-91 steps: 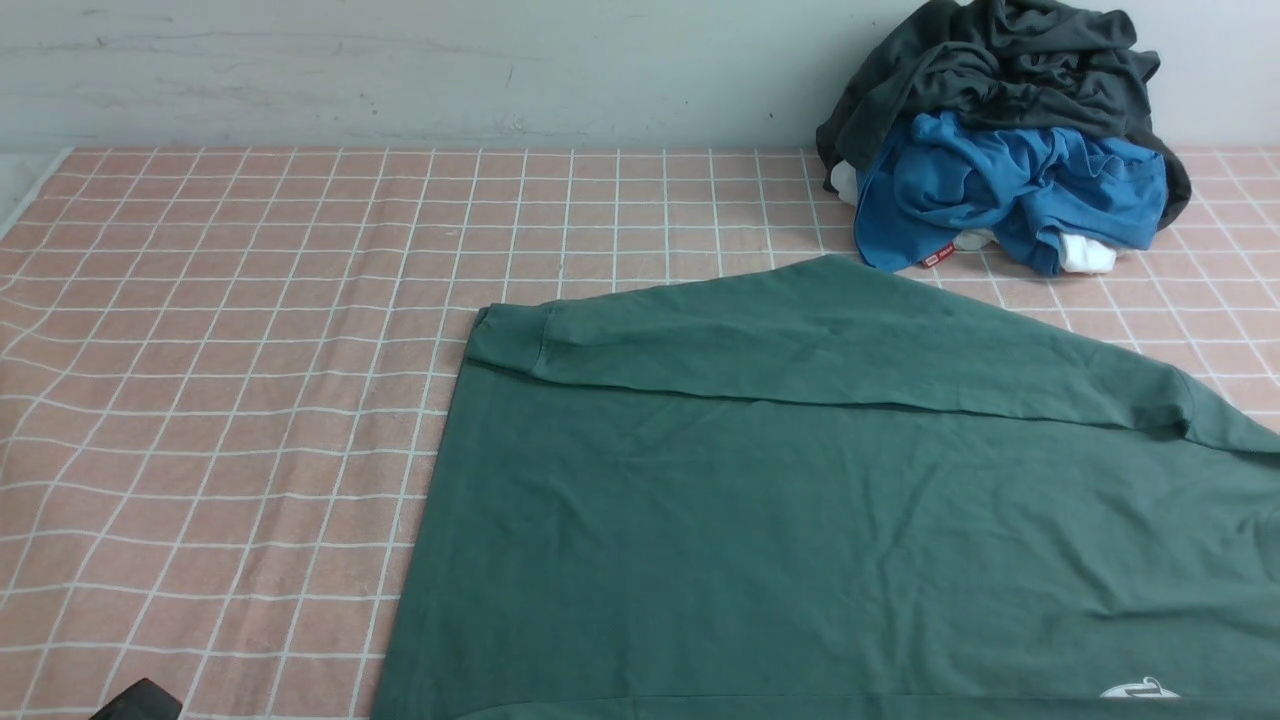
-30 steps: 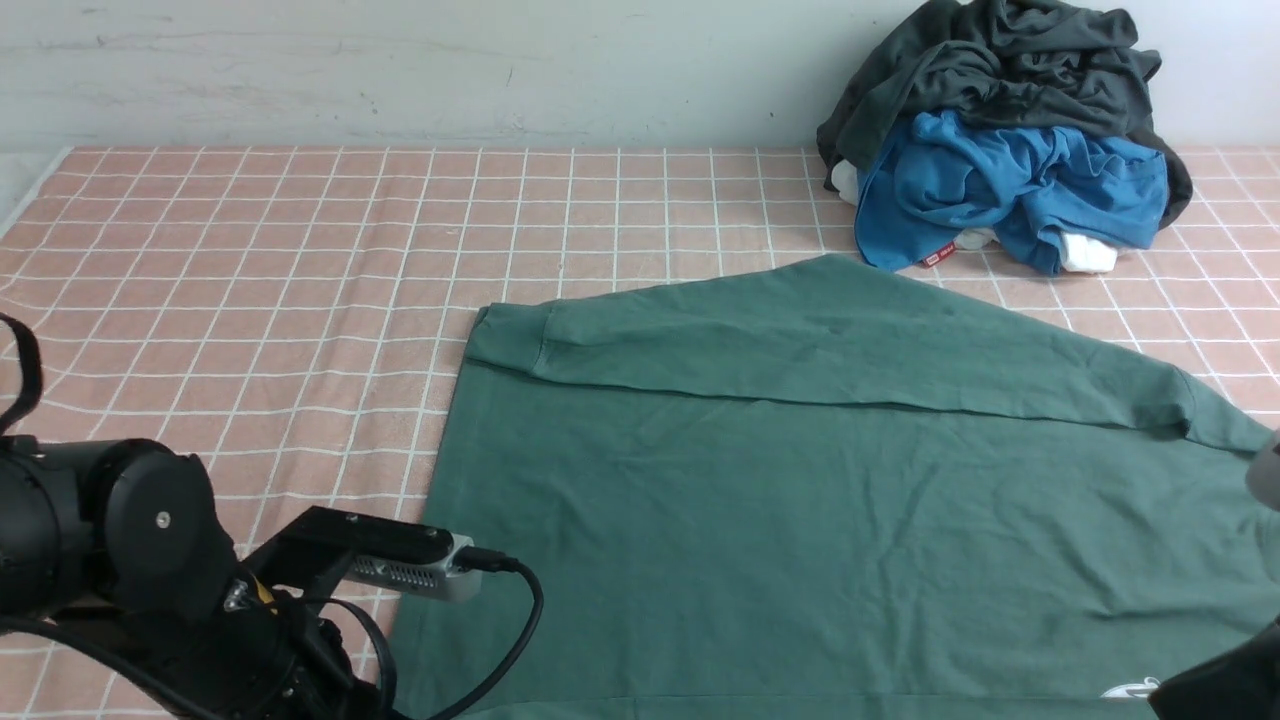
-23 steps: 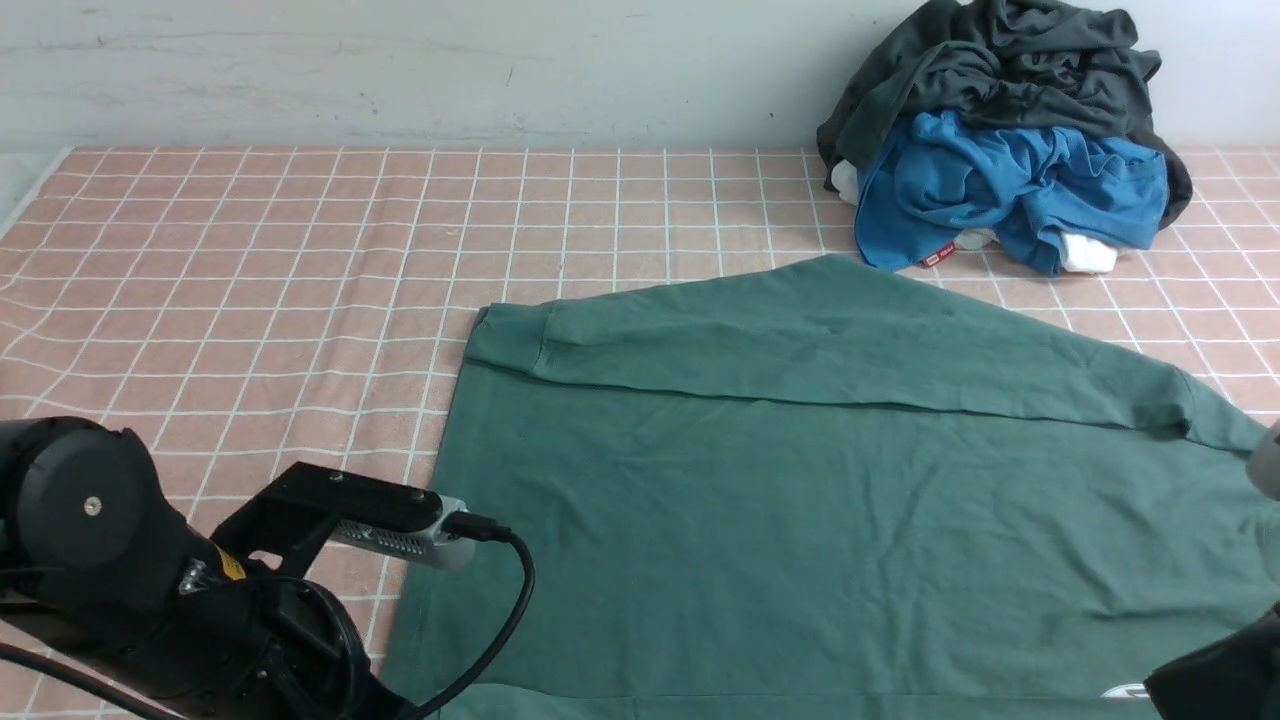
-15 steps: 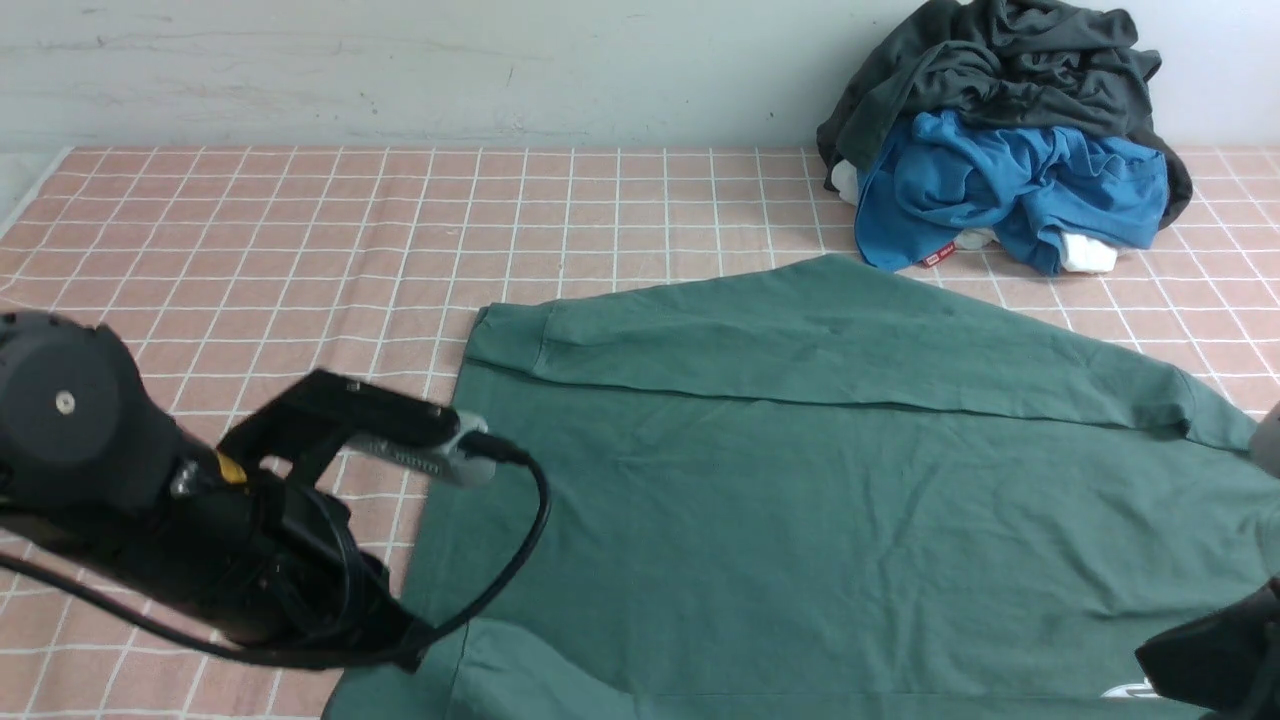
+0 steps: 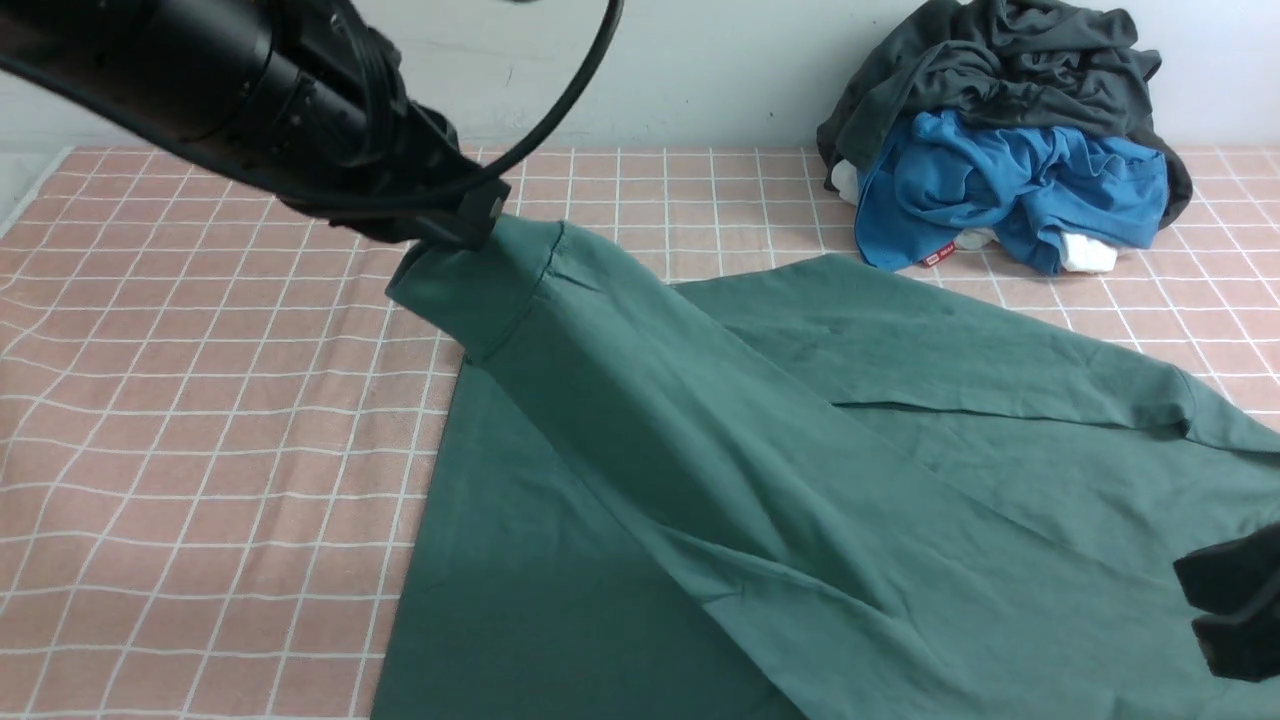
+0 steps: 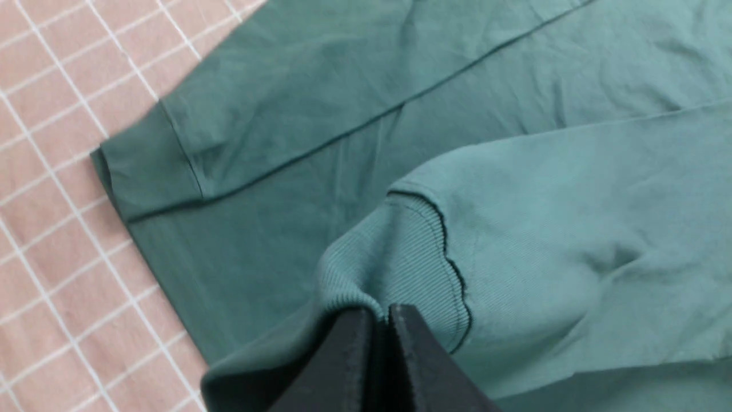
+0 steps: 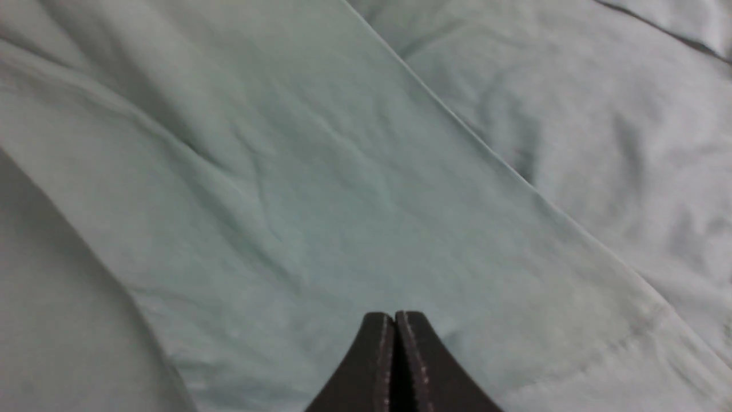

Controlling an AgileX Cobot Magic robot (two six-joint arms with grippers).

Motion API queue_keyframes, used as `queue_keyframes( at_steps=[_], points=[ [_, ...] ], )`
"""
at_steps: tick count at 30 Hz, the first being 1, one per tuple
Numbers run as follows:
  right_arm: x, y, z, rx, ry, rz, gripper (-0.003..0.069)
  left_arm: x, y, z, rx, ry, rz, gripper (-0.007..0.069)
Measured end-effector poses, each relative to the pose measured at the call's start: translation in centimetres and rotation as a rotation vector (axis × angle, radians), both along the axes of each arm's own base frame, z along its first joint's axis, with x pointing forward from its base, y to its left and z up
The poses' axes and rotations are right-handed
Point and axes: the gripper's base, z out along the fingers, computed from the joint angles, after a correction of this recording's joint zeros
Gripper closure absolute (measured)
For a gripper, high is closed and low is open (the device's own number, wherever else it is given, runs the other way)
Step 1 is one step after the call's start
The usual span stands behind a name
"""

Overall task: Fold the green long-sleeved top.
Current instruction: Use the left arm to drag and place the cuff at the centered position on the left edge of the fabric, then use the left arm to clamp the cuff farthest from it

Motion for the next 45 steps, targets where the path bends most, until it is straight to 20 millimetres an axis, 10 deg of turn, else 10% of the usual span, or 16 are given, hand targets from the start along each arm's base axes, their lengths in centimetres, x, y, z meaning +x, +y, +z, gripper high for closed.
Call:
queue_keyframes(
  at_steps=[19,27,34,45],
  points=[
    [0.1,-0.6,-0.1,-0.03,0.005,-0.071,0.0673,8.4,-0.3,-11.9,0.298,0.219,0.161,0.0604],
    [0.2,-0.6,0.3,-0.027,0.001,-0.089,0.0673,9.9,0.1,-14.9,0.378,0.256,0.21,0.0426],
    [3.9,0.1,2.3,-0.05,-0.011,-0.086,0.0673,13.0,1.9,-16.5,0.272,0.308,0.307,0.019],
    [10.2,1.5,0.2,-0.121,0.111,-0.078,0.0673,19.6,1.2,-20.6,0.078,0.232,0.313,0.0218]
  ],
)
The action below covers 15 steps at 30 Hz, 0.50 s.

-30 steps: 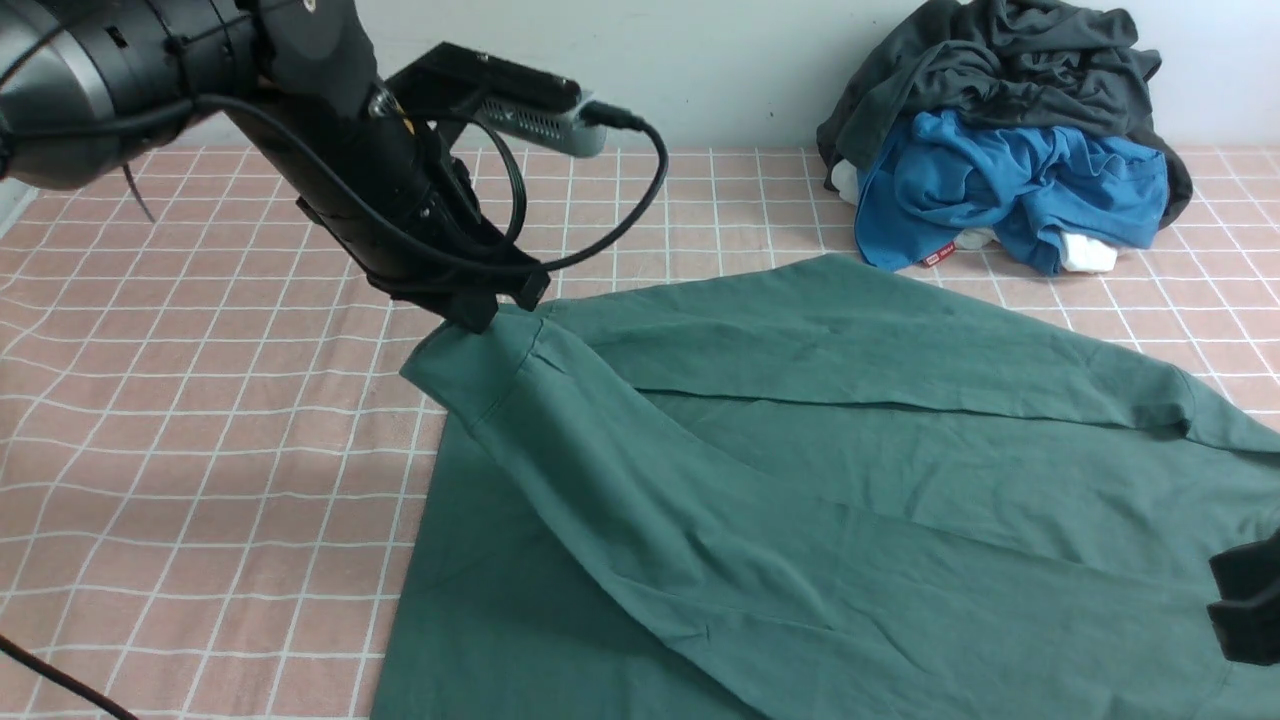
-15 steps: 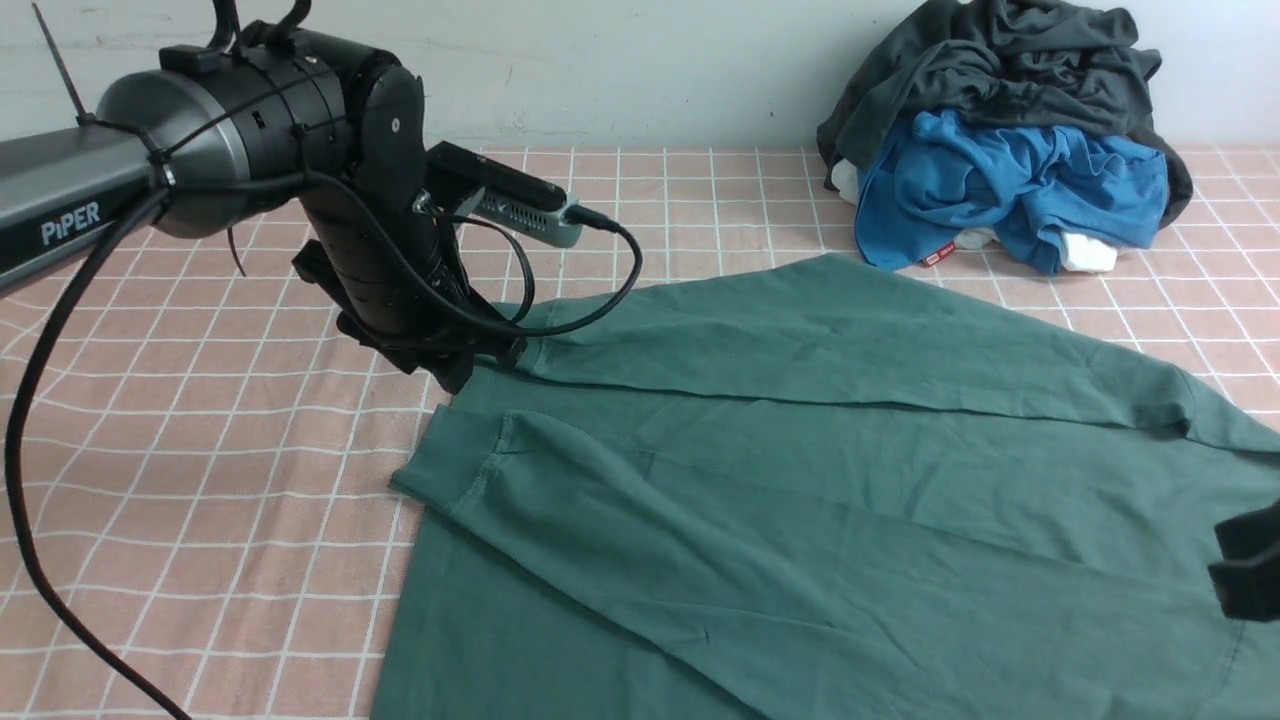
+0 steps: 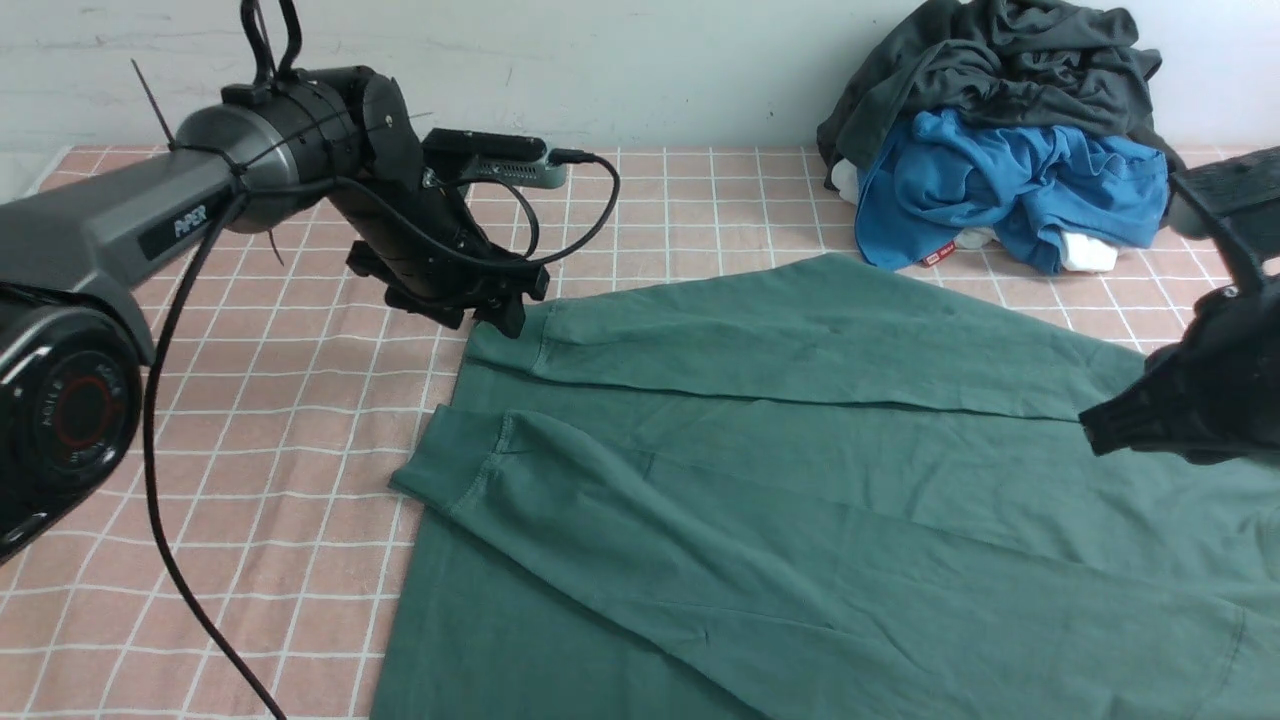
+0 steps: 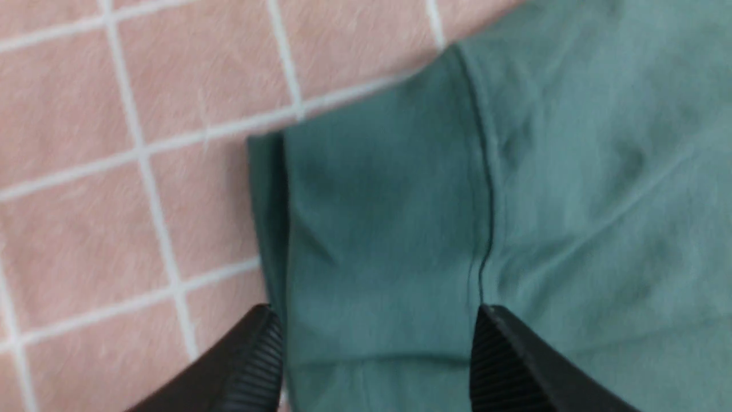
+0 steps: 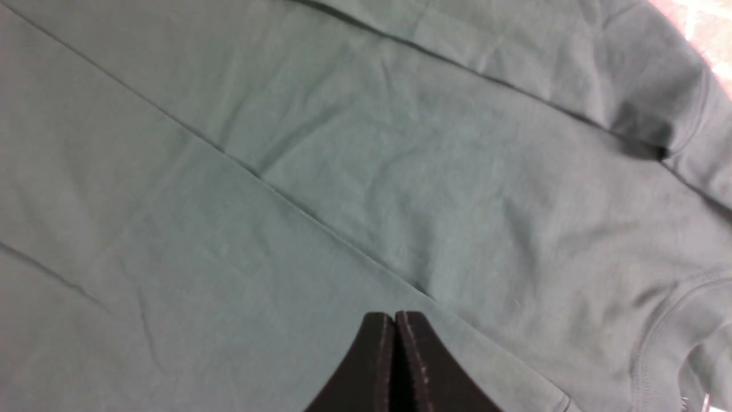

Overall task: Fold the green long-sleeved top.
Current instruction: Use the left arm to clamp the cuff farthest from it

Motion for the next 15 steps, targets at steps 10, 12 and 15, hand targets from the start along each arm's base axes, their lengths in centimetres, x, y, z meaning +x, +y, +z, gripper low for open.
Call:
queue_keyframes(
  at_steps=[10,12,15],
  points=[
    [0.9,0.2,-1.7,-0.021,0.069,0.005,0.0673,1.6,-0.2,-1.8,0.027,-0.028,-0.026,0.027],
    [0.9,0.2,-1.7,-0.022,0.069,0.005,0.0673,1.6,-0.2,-1.7,0.028,-0.029,-0.027,0.0272],
    [0.9,0.2,-1.7,-0.022,0.069,0.005,0.0673,1.5,-0.2,-1.8,0.03,-0.015,-0.03,0.0272]
  ],
)
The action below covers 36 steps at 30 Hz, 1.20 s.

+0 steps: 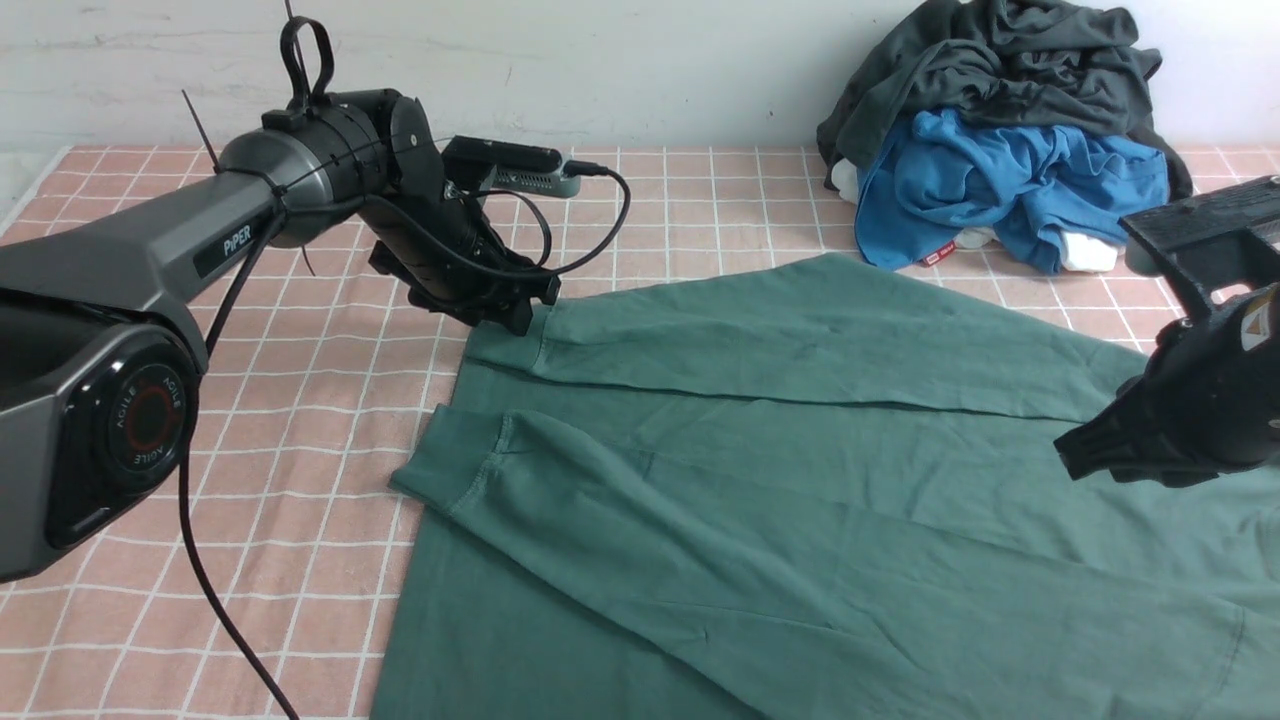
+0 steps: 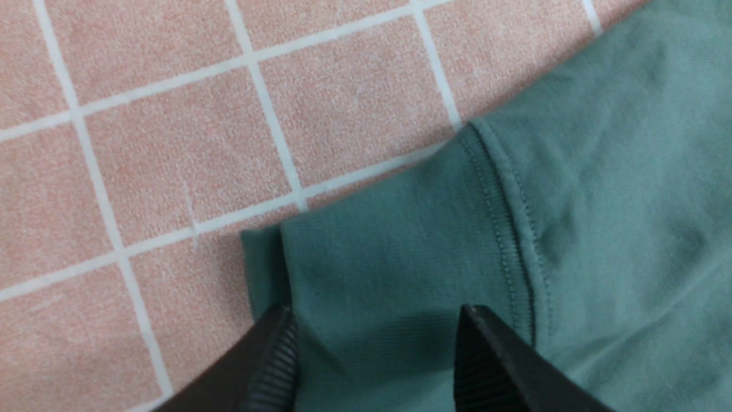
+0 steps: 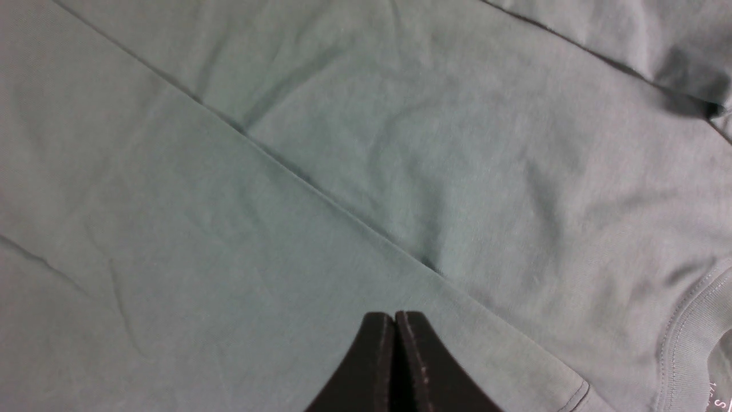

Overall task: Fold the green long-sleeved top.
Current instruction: Use the left arm to clamp the cuff farthest from it, then use the left arm to drag and drop the cuff onto the cuff closest to the left arm

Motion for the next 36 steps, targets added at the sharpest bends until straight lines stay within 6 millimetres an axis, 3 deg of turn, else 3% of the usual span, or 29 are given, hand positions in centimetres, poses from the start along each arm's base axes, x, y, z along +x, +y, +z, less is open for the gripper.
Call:
queue_keyframes(
  at_steps=[7,16,19,25,36],
  points=[
    [0.0,0.0,0.0,0.0,0.0,0.0,0.0673,-0.2,0.0,-1.3,0.012,0.06,-0.009,0.0272],
    [0.0,0.0,0.0,0.0,-0.001,0.0,0.0673,-0.2,0.0,-1.3,0.011,0.063,-0.009,0.0281],
    [0.0,0.0,0.0,0.0,-0.003,0.001,0.0673,-0.3,0.0,-1.3,0.013,0.064,-0.012,0.0355],
    [0.0,0.0,0.0,0.001,-0.004,0.002,0.0673,-0.3,-0.7,-1.0,0.023,0.069,-0.04,0.0589],
    [0.1,0.0,0.0,-0.002,-0.008,0.009,0.0673,-0.5,-1.5,2.5,0.026,0.104,-0.092,0.0597]
  ],
)
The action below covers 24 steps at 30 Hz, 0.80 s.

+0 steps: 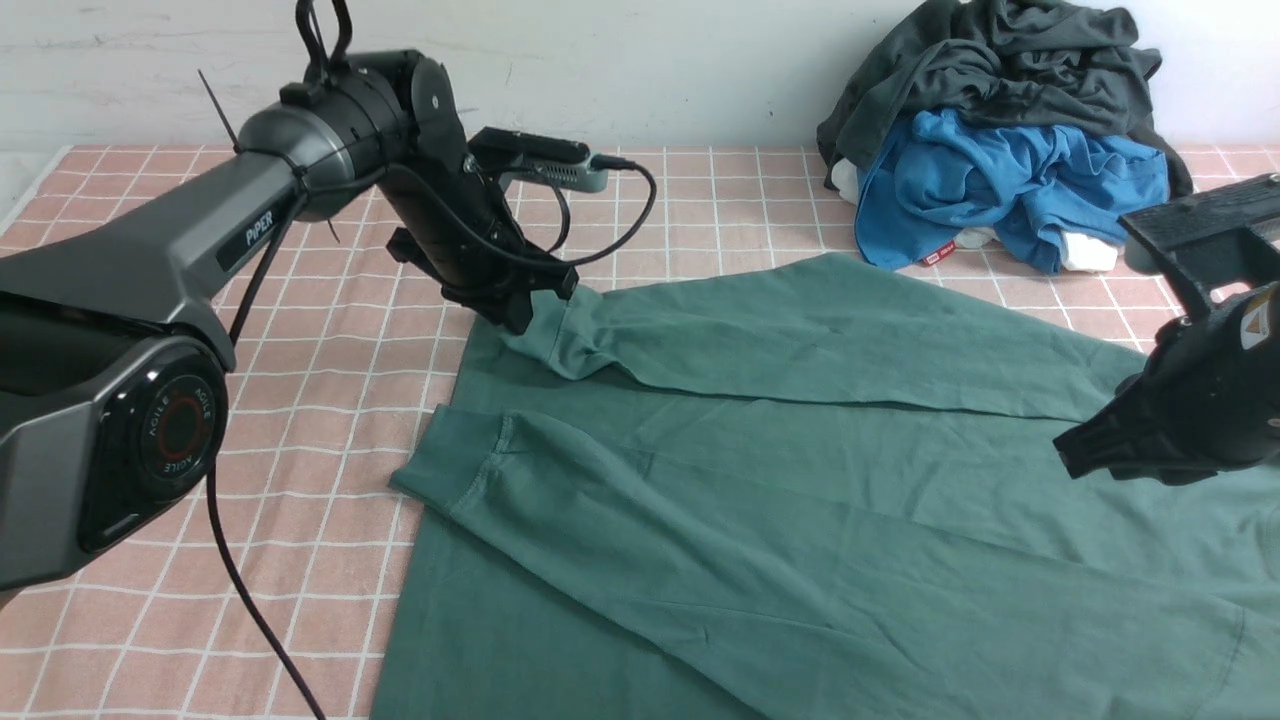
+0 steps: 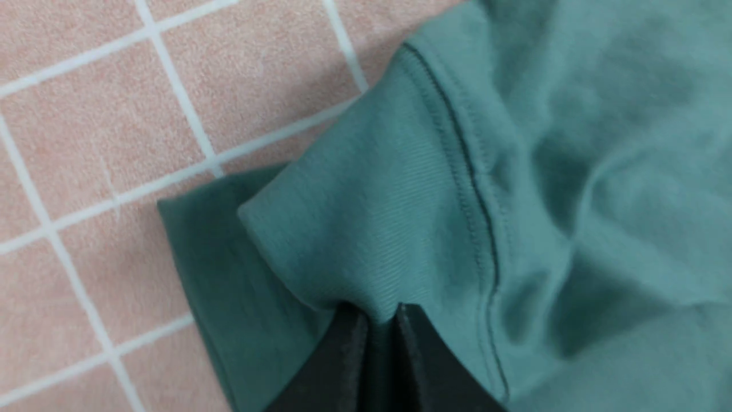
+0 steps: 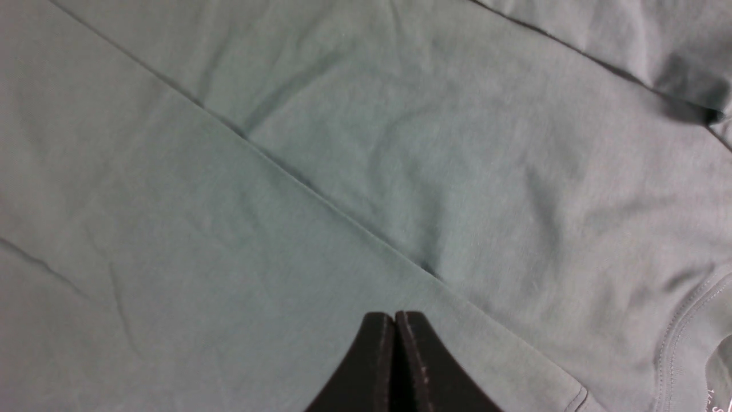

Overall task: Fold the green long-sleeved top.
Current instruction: Use the left arm to drag and drop the cuff onto the cuff closest to the left arm

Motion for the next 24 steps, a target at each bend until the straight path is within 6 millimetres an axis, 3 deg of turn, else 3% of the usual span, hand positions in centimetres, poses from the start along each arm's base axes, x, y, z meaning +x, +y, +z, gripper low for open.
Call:
queue_keyframes(
  at_steps=[6,7,8,13,17,20,24],
  points=[
    [-0.1,0.0,0.1,-0.004,-0.001,0.003,0.0673,-1.2,0.0,3.0,0.002,0.031,-0.023,0.0597],
    [-0.3,-0.1,0.3,-0.004,-0.003,0.002,0.0673,-1.7,0.0,4.7,-0.004,0.006,-0.025,0.0597],
    [-0.3,-0.1,0.3,-0.004,-0.002,0.002,0.0673,-1.7,0.0,4.7,-0.004,0.008,-0.023,0.0597],
    [-1.8,-0.4,2.4,0.017,-0.064,0.0,0.0673,-5.3,0.7,11.5,-0.04,-0.073,0.005,0.0597],
    [-3.4,-0.3,4.4,0.054,-0.131,0.02,0.0673,-9.6,1.4,14.8,-0.087,-0.076,0.013,0.0597],
    [-4.7,0.4,5.5,0.063,-0.168,0.075,0.0673,-12.9,1.7,15.5,-0.128,-0.031,0.013,0.0597],
    [-6.4,2.0,6.4,0.073,-0.189,0.174,0.0673,-17.8,2.5,13.3,-0.153,0.073,0.031,0.0597]
  ],
)
